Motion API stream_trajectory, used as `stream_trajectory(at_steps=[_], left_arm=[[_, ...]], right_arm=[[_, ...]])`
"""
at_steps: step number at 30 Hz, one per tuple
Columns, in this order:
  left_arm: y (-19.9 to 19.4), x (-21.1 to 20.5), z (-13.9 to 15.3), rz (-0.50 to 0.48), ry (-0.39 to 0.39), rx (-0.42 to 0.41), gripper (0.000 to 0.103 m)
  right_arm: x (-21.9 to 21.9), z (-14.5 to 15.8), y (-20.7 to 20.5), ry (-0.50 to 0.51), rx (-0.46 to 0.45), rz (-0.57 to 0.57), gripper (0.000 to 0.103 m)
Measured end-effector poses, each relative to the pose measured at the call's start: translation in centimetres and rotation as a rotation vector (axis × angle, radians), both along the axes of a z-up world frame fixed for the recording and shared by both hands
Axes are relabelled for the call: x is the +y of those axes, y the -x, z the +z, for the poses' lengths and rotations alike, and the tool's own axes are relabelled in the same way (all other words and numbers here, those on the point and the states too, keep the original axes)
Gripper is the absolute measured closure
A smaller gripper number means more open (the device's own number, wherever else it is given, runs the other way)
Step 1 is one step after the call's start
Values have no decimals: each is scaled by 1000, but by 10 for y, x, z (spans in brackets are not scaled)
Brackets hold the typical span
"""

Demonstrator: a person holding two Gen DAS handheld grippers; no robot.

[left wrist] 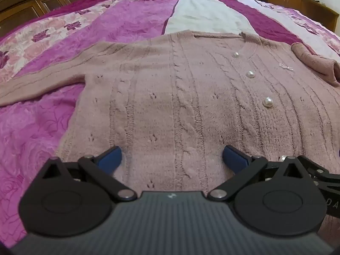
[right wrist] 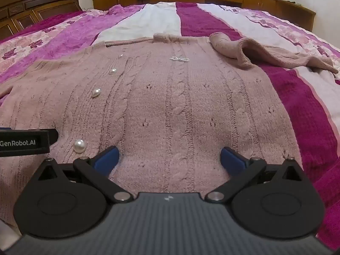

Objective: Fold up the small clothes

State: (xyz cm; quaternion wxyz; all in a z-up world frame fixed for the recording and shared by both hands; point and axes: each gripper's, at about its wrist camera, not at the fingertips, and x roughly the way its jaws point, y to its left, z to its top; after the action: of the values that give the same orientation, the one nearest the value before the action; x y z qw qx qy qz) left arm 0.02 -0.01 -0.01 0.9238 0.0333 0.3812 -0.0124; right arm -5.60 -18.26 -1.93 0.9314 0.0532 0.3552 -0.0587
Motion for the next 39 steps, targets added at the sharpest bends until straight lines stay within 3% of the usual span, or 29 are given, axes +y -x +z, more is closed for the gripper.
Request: stream_trajectory(at_steps=[39], left_arm=[[4,0,0,-14,-25,-18,0]], right_arm=[[3,-1,3,12,-16,0,0]])
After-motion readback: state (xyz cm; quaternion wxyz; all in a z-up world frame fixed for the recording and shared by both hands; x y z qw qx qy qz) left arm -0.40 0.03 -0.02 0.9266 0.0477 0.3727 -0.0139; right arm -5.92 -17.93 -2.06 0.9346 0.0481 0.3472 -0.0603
